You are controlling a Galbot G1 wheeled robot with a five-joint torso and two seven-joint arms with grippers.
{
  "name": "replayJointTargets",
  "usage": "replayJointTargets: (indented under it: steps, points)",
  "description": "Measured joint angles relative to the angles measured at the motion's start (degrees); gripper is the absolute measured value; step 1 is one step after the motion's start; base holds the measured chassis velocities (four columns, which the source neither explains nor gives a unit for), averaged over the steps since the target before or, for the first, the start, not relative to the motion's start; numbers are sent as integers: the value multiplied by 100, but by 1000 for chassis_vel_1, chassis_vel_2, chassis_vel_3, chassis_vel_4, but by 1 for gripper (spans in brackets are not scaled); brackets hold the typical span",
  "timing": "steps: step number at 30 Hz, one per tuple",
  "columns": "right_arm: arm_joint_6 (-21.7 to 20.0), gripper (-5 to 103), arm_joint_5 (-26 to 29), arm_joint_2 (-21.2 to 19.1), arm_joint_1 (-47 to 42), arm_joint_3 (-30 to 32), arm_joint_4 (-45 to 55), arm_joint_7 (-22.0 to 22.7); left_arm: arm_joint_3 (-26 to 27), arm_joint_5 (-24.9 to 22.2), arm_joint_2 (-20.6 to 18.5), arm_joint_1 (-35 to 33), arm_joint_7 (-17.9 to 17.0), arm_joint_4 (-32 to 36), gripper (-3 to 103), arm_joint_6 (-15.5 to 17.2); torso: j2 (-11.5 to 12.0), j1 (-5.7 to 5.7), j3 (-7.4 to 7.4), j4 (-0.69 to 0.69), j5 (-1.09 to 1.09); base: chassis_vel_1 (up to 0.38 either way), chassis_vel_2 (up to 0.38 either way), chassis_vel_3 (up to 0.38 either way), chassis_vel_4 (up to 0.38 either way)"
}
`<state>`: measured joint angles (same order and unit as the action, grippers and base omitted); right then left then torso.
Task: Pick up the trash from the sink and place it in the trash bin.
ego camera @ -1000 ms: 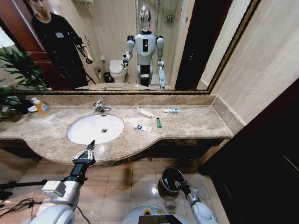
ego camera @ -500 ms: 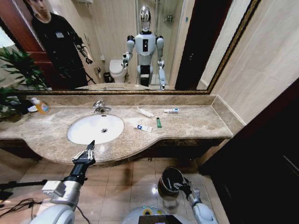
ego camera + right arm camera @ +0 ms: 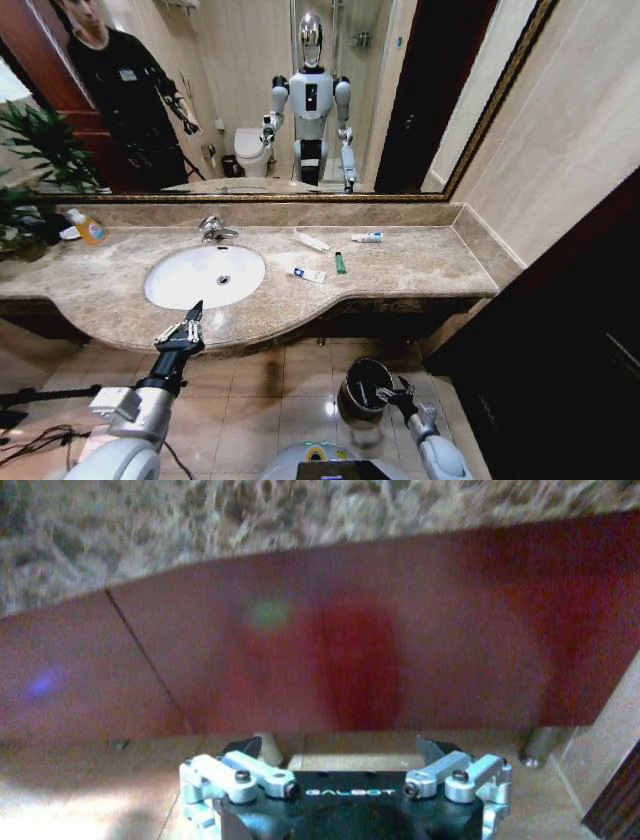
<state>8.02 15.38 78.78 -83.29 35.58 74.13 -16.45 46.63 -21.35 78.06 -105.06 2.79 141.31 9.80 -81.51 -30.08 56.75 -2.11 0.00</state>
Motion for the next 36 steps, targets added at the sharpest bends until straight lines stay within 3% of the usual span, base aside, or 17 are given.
replayJointTargets:
  steps: [16, 25, 29, 31, 33, 36]
  points:
    - [-135, 100, 515, -249, -579, 186, 1674, 63, 0, 0, 0, 0, 0, 0, 0, 0, 0, 0, 0, 0, 0, 0, 0, 0, 0]
    - [-466, 100, 801, -260, -773, 286, 3068, 254, 0, 0, 0, 0, 0, 0, 0, 0, 0, 0, 0, 0, 0, 0, 0, 0, 0]
    - [-965, 100, 956, -332, -583, 224, 3867, 556, 0, 0, 0, 0, 0, 0, 0, 0, 0, 0, 0, 0, -1, 0, 0, 0, 0]
    - [-1062, 100, 966, -360, -500, 196, 3966, 628, 0, 0, 0, 0, 0, 0, 0, 0, 0, 0, 0, 0, -1, 0, 0, 0, 0]
    - [-1512, 100, 980, -500, -165, 56, 4244, 840, 0, 0, 0, 0, 0, 0, 0, 0, 0, 0, 0, 0, 0, 0, 0, 0, 0]
    - [-1769, 100, 981, -624, 98, -94, 4336, 1007, 0, 0, 0, 0, 0, 0, 0, 0, 0, 0, 0, 0, -1, 0, 0, 0, 0]
